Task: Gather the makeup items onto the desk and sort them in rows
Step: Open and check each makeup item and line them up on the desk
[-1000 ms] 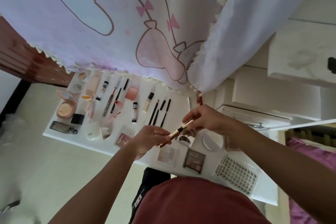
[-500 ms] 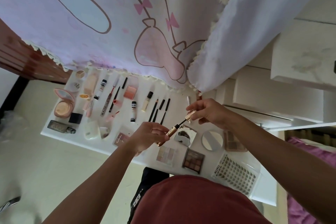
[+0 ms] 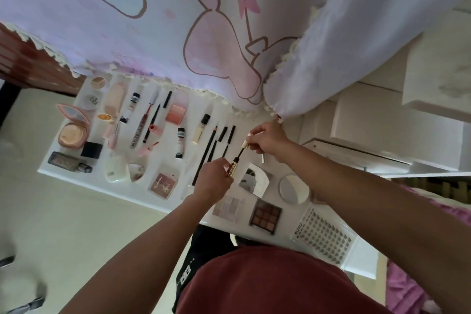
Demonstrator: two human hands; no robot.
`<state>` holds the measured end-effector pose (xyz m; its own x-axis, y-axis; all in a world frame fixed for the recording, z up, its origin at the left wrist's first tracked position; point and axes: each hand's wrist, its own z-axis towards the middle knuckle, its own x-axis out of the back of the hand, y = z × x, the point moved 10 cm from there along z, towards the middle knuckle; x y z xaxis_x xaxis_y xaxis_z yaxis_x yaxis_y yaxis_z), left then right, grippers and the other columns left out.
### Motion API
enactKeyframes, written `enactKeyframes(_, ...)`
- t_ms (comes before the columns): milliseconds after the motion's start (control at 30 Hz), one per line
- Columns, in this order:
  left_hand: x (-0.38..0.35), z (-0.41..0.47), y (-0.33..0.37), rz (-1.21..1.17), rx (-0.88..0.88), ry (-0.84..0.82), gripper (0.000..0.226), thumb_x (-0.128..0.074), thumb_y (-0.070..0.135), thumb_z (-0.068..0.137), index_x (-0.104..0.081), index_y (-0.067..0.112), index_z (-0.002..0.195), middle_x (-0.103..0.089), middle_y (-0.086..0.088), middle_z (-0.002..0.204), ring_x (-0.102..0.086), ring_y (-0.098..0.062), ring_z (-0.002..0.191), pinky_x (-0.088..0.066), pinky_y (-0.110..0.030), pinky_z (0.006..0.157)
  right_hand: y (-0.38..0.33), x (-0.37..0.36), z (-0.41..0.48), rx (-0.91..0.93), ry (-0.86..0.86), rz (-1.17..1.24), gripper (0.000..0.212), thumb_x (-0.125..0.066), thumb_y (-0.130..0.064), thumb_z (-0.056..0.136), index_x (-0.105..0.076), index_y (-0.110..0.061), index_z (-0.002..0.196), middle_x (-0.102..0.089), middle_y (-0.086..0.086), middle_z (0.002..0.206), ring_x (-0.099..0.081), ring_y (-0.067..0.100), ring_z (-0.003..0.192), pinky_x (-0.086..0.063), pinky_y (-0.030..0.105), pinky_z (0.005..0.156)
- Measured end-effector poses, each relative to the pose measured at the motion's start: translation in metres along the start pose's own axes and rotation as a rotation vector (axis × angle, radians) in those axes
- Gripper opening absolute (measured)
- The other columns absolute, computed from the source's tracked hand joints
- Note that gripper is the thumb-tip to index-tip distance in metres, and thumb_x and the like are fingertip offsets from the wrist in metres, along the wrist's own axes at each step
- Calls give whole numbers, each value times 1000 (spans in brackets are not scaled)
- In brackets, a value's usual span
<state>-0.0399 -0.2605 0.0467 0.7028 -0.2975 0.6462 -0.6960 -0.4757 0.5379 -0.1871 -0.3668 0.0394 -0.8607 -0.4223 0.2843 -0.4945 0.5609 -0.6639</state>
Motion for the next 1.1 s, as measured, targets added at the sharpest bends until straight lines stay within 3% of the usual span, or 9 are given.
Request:
enactKeyframes(167, -8, 11, -2, 121, 30, 30, 30, -65, 9, 84, -60, 8, 113, -68, -10, 95, -64, -25, 85, -56, -40, 79, -3, -16, 25, -40, 29, -142, 9, -73, -6, 82, -65, -8, 86, -72, 15, 82, -68, 20, 66, -59, 30, 60)
enactKeyframes(400, -16, 19, -7, 178, 18, 59, 17, -55, 2, 85, -56, 5, 102, -66, -12, 94, -62, -27, 86, -49, -32, 71, -5, -32, 43, -65, 65, -339, 9, -75, -10, 80, -67, -10, 85, -73, 12, 89, -73, 27, 77, -62, 42, 73)
enactKeyframes(500, -15, 19, -4, 191, 4, 66, 15, -52, 1, 87, -55, 4, 101, -64, -11, 95, -61, -26, 86, -40, -27, 67, -10, -37, 48, -27, 54, -425, 14, -77, -17, 79, -70, -10, 90, -74, 10, 89, -72, 25, 81, -61, 41, 79)
enactKeyframes(600, -13, 20, -6, 179, 5, 69, 13, -53, 2, 88, -55, 4, 101, -63, -11, 96, -59, -24, 84, -41, -27, 68, -20, -26, 44, 55, 81, -511, 20, -75, -26, 82, -69, -13, 95, -73, 7, 91, -69, 23, 85, -56, 37, 83)
enactKeyframes(767, -3, 16, -14, 172, 11, 81, 20, -58, 12, 90, -56, 7, 110, -64, -7, 100, -61, -22, 87, -41, -27, 69, -19, 11, 28, 126, 158, -743, 12, -64, -24, 82, -67, -13, 78, -72, 10, 90, -67, 31, 90, -47, 28, 69)
enactKeyframes(800, 0, 15, -16, 176, 14, 87, 21, -58, 14, 91, -57, 8, 111, -64, -6, 101, -61, -22, 87, -41, -27, 70, -14, 15, 26, 111, 151, -796, 14, -64, -26, 83, -67, -12, 86, -70, 12, 98, -65, 33, 96, -44, 28, 70)
enactKeyframes(900, 10, 10, -21, 178, 31, 109, 24, -58, 17, 91, -59, 12, 114, -67, -3, 102, -63, -22, 87, -46, -30, 73, 1, 19, 20, 39, 112, -897, 50, -66, -32, 86, -54, -4, 126, -62, 16, 120, -60, 37, 110, -44, 34, 80)
enactKeyframes(1100, 31, -7, -26, 156, 24, 160, 31, -60, 28, 91, -59, 18, 120, -70, 2, 105, -65, -19, 94, -53, -37, 83, 6, 19, 16, -2, 128, -901, 56, -66, -33, 85, -49, -4, 130, -58, 15, 125, -58, 37, 113, -44, 35, 79)
